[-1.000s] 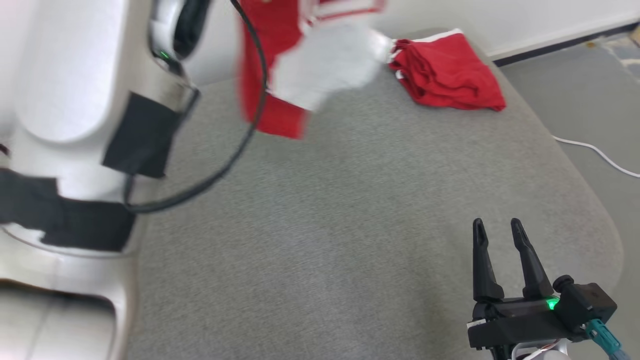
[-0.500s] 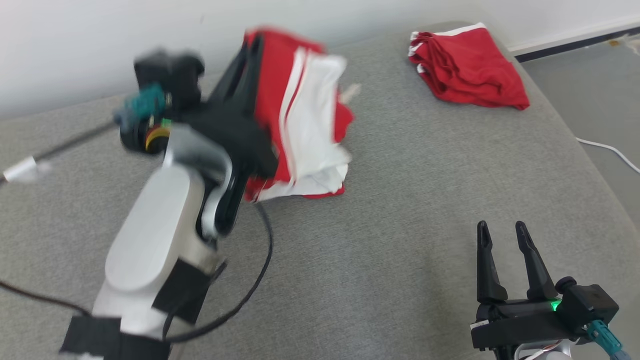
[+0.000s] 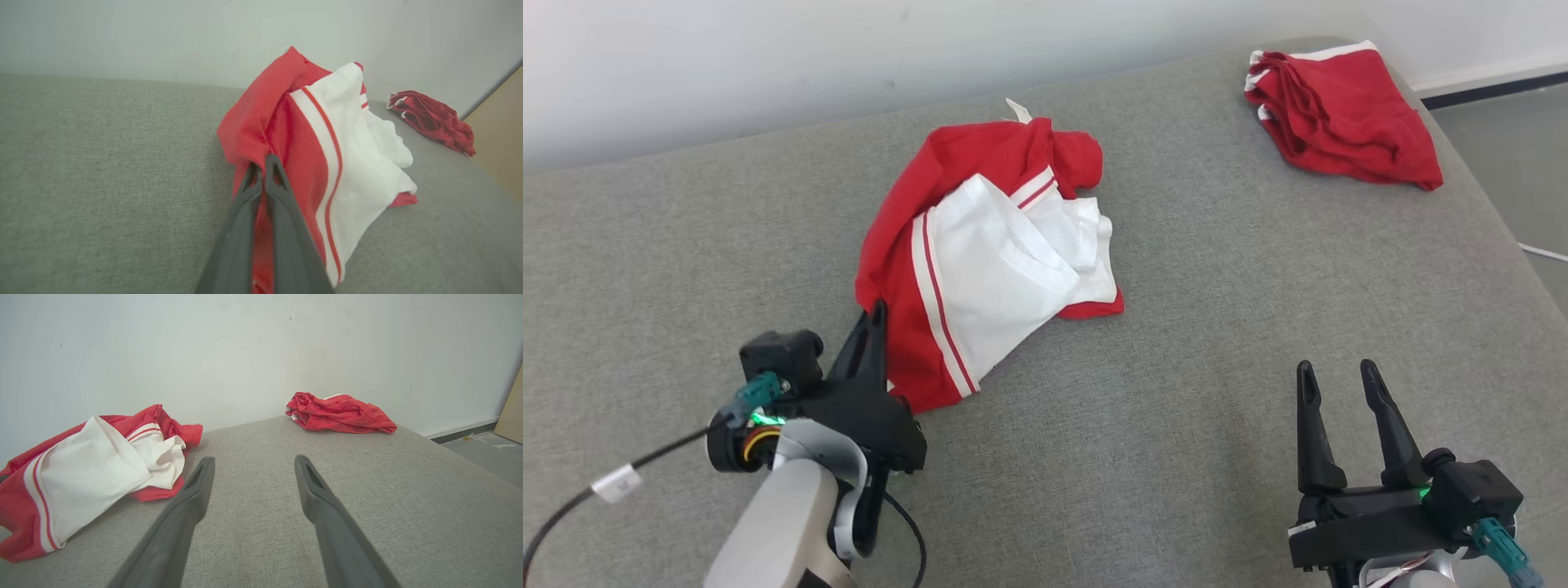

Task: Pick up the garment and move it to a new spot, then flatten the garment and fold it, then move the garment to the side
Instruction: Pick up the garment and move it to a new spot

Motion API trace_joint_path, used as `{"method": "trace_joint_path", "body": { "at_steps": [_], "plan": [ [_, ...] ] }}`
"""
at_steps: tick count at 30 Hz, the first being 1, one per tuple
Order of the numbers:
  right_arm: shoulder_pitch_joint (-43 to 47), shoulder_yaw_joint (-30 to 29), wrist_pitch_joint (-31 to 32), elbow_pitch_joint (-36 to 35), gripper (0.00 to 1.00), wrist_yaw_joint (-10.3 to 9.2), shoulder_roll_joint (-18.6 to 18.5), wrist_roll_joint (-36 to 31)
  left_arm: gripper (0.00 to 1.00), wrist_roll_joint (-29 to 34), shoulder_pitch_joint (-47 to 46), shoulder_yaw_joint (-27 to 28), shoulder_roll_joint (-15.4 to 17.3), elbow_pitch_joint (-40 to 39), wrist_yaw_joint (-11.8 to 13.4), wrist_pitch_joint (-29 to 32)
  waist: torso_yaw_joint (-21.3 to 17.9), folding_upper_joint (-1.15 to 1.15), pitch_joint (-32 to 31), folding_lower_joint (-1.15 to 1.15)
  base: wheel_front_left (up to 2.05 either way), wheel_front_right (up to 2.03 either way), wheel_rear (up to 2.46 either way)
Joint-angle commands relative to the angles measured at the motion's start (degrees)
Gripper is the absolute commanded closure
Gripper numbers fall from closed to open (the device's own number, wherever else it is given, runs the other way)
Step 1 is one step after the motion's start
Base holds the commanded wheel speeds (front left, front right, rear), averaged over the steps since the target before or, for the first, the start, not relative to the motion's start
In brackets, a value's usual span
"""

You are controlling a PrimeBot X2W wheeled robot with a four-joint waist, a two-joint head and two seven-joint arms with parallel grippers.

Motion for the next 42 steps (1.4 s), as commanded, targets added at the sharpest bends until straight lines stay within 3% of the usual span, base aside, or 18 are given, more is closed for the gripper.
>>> {"method": "trace_joint_path", "body": {
  "at_steps": [1,8,16,25,35,42],
  "plan": [
    [0.3,0.0,0.0,0.0,0.00,-0.15,0.0,-0.4,0.00,0.4,1.0,-0.2,-0.4,0.2,0.1,-0.9,0.6,0.00,-0.6,0.00,0.00,0.00,0.00],
    [1.3,-0.3,0.0,-0.5,0.00,-0.15,-0.7,-0.5,0.00,1.9,1.6,-0.3,-0.8,-2.8,-0.1,-5.7,3.6,0.00,-3.3,0.00,0.00,0.00,0.00],
    [2.4,-0.3,0.0,-1.6,0.00,-0.15,-1.2,-0.9,0.00,7.7,5.2,1.8,2.3,-12.5,1.6,-7.0,7.4,0.00,-6.6,0.00,0.00,0.00,0.00],
    [4.2,-0.5,0.0,-1.2,0.00,-0.15,-1.5,-1.3,0.00,12.5,15.4,7.1,4.8,-22.1,2.6,-7.0,11.0,0.00,-10.5,0.00,0.00,0.00,0.00],
    [6.1,-0.3,0.0,-1.1,0.00,-0.15,-1.4,-1.2,0.00,14.9,26.9,12.1,6.6,-27.5,2.7,-7.1,12.4,0.00,-12.1,0.00,0.00,0.00,0.00],
    [7.1,-0.5,0.0,-0.4,0.00,-0.15,-1.2,-0.6,0.00,17.5,31.3,13.8,6.0,-29.1,2.7,-7.1,12.4,0.00,-12.5,0.00,0.00,0.00,0.00]
  ]
}}
